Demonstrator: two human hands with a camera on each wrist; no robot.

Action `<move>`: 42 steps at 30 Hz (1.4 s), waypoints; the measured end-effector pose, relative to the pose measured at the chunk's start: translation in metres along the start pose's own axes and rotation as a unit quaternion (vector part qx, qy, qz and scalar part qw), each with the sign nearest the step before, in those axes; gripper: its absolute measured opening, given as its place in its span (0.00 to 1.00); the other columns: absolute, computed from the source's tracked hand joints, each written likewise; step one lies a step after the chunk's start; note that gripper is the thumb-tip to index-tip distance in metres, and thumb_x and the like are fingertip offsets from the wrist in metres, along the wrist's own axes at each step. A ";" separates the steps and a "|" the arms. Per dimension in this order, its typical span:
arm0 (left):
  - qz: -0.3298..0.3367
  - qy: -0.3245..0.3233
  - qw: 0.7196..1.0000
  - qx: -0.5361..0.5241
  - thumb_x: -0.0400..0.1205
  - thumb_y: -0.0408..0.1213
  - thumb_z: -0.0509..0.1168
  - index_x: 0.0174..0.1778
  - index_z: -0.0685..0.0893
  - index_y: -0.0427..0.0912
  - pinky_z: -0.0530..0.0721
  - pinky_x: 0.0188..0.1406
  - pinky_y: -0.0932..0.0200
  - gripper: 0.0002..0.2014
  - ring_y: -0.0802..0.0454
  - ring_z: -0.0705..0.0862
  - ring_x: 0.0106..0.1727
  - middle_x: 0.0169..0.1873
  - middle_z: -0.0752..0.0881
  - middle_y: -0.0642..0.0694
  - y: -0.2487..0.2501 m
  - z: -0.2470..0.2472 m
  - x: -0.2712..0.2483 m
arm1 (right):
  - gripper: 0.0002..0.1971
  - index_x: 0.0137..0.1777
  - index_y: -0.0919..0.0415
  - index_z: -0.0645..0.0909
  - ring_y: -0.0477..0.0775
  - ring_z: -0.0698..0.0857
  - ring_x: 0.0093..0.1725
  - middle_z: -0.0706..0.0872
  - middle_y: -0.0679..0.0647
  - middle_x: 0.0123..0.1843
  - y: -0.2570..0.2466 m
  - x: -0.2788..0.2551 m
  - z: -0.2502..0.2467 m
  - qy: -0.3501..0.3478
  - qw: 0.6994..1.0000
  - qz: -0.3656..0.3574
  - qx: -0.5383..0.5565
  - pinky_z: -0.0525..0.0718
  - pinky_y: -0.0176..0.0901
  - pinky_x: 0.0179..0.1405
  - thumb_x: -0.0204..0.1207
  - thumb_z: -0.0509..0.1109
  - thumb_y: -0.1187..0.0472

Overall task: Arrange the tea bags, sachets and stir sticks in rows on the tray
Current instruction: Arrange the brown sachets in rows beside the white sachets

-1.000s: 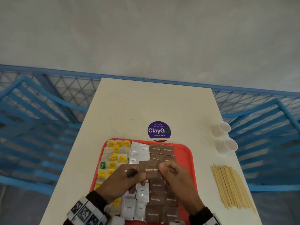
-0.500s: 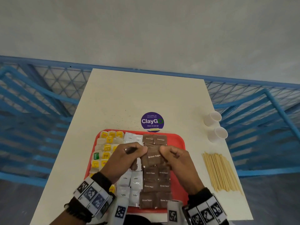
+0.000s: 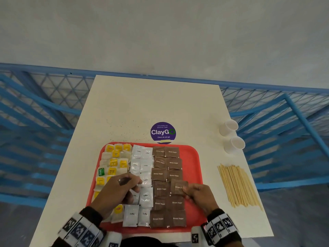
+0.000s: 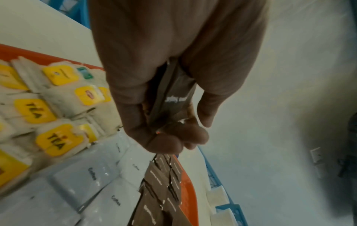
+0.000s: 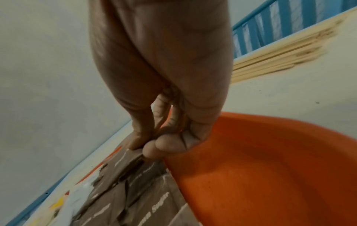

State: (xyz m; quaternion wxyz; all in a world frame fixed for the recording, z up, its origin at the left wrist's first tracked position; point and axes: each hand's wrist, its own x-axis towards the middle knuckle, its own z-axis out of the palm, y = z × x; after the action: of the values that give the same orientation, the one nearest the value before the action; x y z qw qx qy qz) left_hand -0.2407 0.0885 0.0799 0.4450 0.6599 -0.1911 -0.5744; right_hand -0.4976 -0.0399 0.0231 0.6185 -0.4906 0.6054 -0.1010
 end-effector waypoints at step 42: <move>0.025 -0.062 0.997 0.047 0.72 0.25 0.79 0.50 0.86 0.32 0.92 0.39 0.49 0.13 0.37 0.91 0.37 0.37 0.91 0.32 0.030 0.015 -0.022 | 0.13 0.34 0.57 0.87 0.50 0.74 0.30 0.81 0.56 0.31 -0.086 -0.059 0.053 -0.081 0.982 -0.142 0.093 0.71 0.39 0.27 0.79 0.73 0.53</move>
State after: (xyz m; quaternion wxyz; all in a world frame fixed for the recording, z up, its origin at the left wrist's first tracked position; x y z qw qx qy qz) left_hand -0.2524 0.0839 0.1183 0.4151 0.6381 -0.2615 -0.5935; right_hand -0.4266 -0.0142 0.1130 0.6875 -0.5186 0.4655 -0.2041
